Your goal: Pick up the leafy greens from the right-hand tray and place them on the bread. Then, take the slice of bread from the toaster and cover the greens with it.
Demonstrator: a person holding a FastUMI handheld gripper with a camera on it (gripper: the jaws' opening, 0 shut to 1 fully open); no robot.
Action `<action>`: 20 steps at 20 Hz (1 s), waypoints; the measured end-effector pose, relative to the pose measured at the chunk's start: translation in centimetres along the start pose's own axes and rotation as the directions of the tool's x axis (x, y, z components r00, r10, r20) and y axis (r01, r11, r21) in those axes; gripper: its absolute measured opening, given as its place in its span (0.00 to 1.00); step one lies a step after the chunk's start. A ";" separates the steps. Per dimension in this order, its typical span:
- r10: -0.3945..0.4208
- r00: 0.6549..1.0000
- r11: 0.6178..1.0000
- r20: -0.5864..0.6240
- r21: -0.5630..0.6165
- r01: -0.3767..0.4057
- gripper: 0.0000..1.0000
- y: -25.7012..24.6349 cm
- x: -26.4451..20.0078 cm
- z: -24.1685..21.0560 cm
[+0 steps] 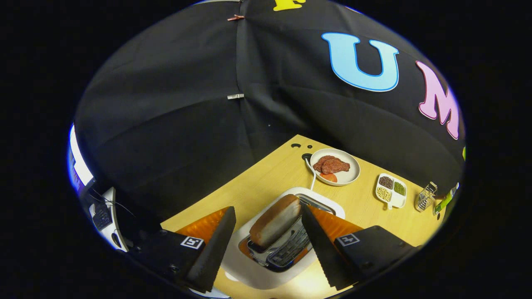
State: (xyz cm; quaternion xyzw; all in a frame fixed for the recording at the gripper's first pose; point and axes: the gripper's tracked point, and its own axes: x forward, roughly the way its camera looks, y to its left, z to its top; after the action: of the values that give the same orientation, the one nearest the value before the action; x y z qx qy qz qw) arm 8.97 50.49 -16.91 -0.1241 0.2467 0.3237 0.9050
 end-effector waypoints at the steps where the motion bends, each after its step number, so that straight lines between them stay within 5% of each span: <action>1: -0.010 1.000 1.000 -0.012 -0.007 0.010 0.99 -0.1 0.4 -0.4; 5: -0.029 0.999 0.999 -0.020 -0.016 0.029 0.96 0.0 1.4 -0.7; 7: -0.037 0.999 0.999 -0.029 -0.027 0.037 0.86 -0.1 1.5 -1.0; 10: -0.048 0.998 0.999 -0.043 -0.029 0.046 0.53 -0.2 1.6 -1.4; 16: -0.052 0.995 0.998 -0.086 0.020 0.054 0.19 -1.1 1.3 -1.8; 20: -0.005 0.997 1.000 -0.083 -0.021 0.004 0.13 -0.6 0.9 -2.0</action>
State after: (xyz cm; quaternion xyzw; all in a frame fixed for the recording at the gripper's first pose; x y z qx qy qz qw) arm 9.29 49.74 -19.02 -0.1475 0.2806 0.3187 0.8933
